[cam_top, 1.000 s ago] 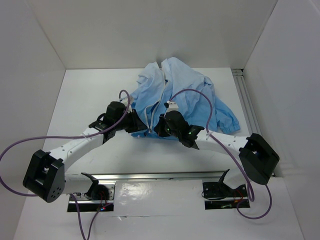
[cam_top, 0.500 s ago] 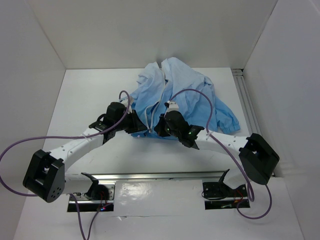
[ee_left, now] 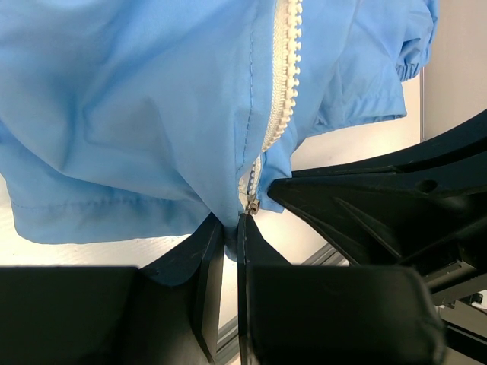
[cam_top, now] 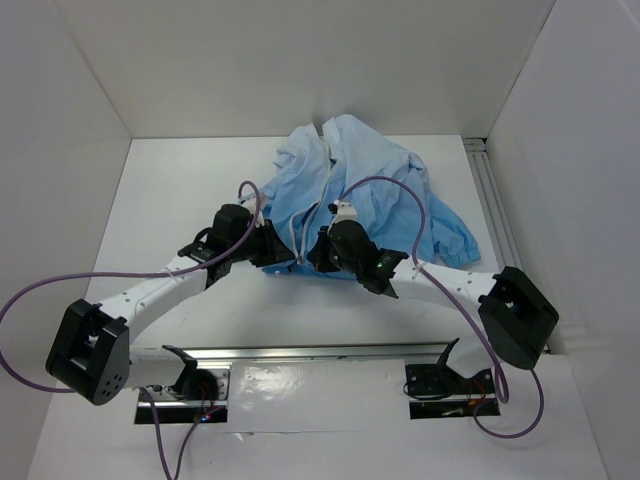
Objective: Zip up the jacket
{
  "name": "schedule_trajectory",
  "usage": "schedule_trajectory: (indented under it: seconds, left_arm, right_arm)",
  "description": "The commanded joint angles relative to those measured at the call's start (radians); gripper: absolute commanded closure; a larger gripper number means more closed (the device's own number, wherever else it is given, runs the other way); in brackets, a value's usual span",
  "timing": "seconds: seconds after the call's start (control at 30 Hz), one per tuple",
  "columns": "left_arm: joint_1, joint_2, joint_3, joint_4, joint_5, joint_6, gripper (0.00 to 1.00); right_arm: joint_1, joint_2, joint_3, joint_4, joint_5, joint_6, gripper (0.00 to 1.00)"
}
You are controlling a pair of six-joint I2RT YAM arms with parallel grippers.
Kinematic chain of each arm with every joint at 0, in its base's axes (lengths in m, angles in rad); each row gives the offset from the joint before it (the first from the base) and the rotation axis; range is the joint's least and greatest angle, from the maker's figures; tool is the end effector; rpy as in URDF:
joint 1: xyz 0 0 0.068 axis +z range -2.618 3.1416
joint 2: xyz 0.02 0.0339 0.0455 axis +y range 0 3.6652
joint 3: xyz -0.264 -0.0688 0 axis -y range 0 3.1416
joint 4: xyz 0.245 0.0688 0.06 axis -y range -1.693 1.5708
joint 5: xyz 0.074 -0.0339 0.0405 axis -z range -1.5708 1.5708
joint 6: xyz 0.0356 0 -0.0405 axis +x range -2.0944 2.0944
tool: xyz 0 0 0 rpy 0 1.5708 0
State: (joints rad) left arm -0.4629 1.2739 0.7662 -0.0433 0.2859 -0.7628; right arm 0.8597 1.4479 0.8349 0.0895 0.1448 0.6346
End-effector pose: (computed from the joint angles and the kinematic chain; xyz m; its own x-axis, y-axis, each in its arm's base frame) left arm 0.2444 -0.1332 0.2426 -0.7832 -0.3500 -0.5139 0.1415 0.7045 -0.6954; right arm 0.2109 0.2369 0.2290 -0.6589 0.1340 -0.7402 -0.3446 0.8209 0.4554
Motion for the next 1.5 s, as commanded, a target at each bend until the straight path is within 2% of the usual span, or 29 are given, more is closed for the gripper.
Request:
schedule_trajectory:
  seconds: [0.0,0.33,0.67,1.0,1.47]
  left_arm:
    - [-0.016,-0.002,-0.004,0.049,0.013,0.010,1.00]
    - [-0.016,0.007,-0.004,0.049,0.013,0.010,1.00]
    - [-0.016,0.038,0.036,0.000,0.024,0.091,1.00]
    - [-0.016,0.048,0.036,0.010,0.053,0.071,1.00]
    - [-0.016,0.082,0.045,0.043,0.183,0.089,1.00]
  right_arm:
    - [0.009,0.002,0.050,0.027,-0.007,-0.001,1.00]
    - [0.009,0.002,0.050,0.027,0.006,-0.001,1.00]
    - [0.009,-0.017,0.081,-0.020,0.035,-0.035,1.00]
    - [0.009,0.003,0.092,-0.030,0.001,-0.044,1.00]
    - [0.009,0.023,0.122,-0.030,0.068,-0.085,1.00]
